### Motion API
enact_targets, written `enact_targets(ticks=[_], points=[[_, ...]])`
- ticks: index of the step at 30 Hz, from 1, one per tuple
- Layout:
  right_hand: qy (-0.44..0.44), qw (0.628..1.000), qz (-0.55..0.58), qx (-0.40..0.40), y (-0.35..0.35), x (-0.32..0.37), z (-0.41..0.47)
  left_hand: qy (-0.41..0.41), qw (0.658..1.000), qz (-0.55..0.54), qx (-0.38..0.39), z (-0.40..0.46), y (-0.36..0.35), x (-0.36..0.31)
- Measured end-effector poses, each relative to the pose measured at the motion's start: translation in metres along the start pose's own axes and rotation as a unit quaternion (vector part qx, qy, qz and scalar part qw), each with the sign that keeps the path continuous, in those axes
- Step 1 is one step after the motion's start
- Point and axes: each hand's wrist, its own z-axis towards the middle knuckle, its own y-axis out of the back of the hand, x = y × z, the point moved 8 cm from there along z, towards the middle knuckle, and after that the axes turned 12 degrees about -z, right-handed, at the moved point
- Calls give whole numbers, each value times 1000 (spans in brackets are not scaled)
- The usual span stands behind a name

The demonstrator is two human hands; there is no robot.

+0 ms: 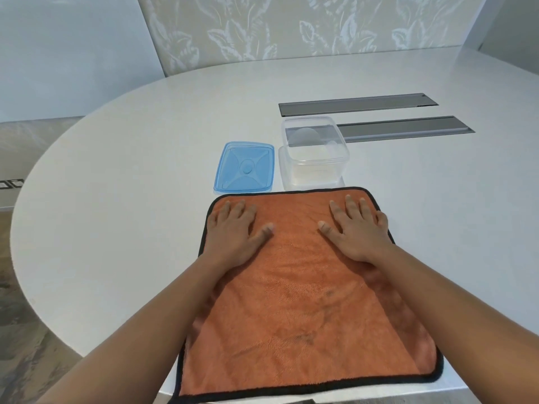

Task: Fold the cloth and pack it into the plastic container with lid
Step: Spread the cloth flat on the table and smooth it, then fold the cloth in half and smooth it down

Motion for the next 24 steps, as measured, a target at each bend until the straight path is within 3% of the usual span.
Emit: enact_targets(ticks=[6,11,15,19,24], points=[[-26,999,33,18,5,-19,15,-1,984,-112,-135,15,30,30],[-97,985,124,-76,27,-35,24,61,950,-228,-206,20,48,50],[-171,940,276,-106,29,-59,31,150,961,-180,-145,33,46,71],[-201,883,413,-97,28,-76,33,177,949,-230,-123,36,48,73],[-202,876,436,-34,21,-79,40,204,948,-230,-81,35,55,63]])
